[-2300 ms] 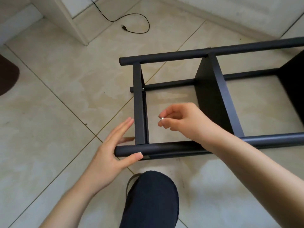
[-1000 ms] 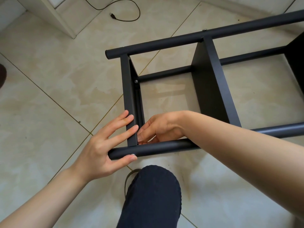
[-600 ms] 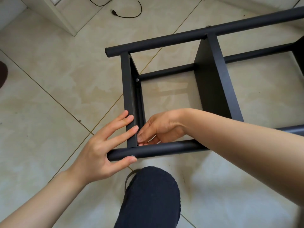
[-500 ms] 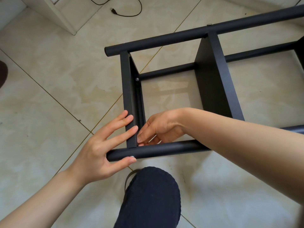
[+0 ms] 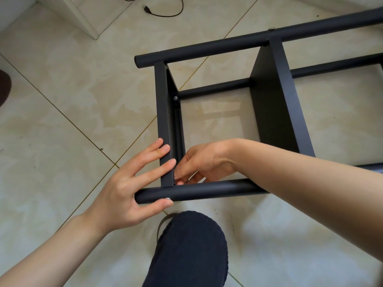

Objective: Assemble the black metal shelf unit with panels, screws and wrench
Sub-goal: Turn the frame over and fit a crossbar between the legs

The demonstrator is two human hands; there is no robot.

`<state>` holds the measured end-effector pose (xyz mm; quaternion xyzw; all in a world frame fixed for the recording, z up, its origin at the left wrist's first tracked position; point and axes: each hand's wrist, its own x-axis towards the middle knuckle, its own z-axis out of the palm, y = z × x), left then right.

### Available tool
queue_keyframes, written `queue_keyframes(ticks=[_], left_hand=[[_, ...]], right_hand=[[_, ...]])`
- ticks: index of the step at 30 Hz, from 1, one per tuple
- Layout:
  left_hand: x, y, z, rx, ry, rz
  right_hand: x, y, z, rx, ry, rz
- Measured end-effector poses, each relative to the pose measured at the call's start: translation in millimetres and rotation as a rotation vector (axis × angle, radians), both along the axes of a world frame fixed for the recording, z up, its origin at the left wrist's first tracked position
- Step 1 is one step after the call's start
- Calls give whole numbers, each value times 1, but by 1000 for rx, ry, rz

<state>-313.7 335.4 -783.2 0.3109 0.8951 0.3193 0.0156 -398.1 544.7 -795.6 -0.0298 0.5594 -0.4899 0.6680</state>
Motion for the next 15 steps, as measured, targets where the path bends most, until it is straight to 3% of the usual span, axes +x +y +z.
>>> queue_keyframes(ticks=[15], left_hand=[[0,0,-2,23,-9,6]], right_hand=[[2,-5,-4,31,-5,24]])
